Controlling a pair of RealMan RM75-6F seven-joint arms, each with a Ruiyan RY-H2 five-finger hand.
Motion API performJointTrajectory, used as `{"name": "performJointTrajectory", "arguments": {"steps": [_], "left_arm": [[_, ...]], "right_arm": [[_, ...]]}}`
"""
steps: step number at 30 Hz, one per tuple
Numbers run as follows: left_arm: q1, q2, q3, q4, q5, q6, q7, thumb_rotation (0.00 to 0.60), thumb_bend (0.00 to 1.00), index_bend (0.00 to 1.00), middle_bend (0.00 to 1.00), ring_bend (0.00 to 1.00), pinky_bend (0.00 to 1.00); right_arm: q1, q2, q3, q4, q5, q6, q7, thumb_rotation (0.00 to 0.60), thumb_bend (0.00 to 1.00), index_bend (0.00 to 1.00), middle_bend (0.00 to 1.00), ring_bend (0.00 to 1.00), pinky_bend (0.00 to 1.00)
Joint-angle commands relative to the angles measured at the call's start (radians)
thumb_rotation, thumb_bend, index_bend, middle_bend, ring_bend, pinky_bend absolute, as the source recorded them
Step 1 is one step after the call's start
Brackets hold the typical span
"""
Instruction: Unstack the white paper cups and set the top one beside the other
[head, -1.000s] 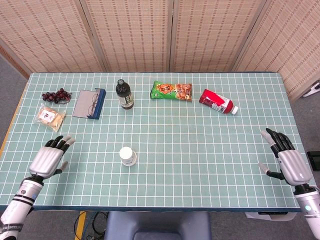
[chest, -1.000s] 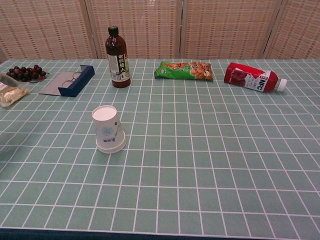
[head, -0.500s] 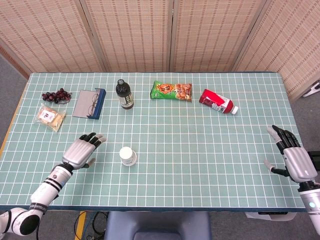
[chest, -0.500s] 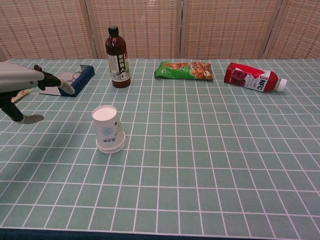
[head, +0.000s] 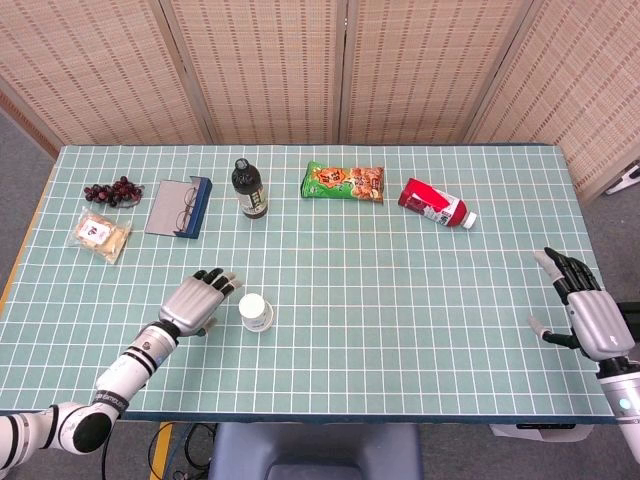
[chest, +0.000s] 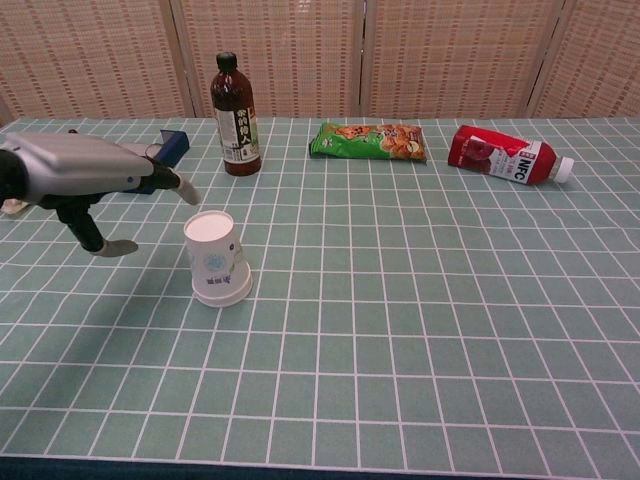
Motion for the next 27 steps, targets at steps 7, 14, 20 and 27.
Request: {"name": "performJointTrajectory", "arguments": {"steps": [7,14,20,27], "left_arm": [[-0.101,-0.043,0.025,-0.041,-0.132,0.048,0.109,0.600,0.41,0.15,0.10,0.08,0.17],[-0.160,-0.058,0.035,-0.051,-0.204,0.074,0.145,0.600,0.41,0.15,0.10,0.08,0.17],[-0.194,-0.072,0.054,-0.055,-0.234,0.091,0.163,0.600,0.41,0.15,0.10,0.08,0.17],[-0.212,-0.076,0.074,-0.056,-0.247,0.115,0.158,0.600,0.41,0.16,0.10,0.08,0.17]], "right_arm": [[0.010,0.003,-0.007,0.019,-0.015,-0.012,0.038,0.600,0.25,0.00,0.00,0.00,0.00],[0.018,0.004,-0.014,0.029,-0.025,-0.023,0.057,0.600,0.25,0.00,0.00,0.00,0.00],[0.013,0.007,-0.013,0.030,-0.027,-0.008,0.067,0.600,0.25,0.00,0.00,0.00,0.00],[0.011,0.008,-0.015,0.031,-0.031,0.000,0.070,0.600,0.25,0.00,0.00,0.00,0.00]]}}
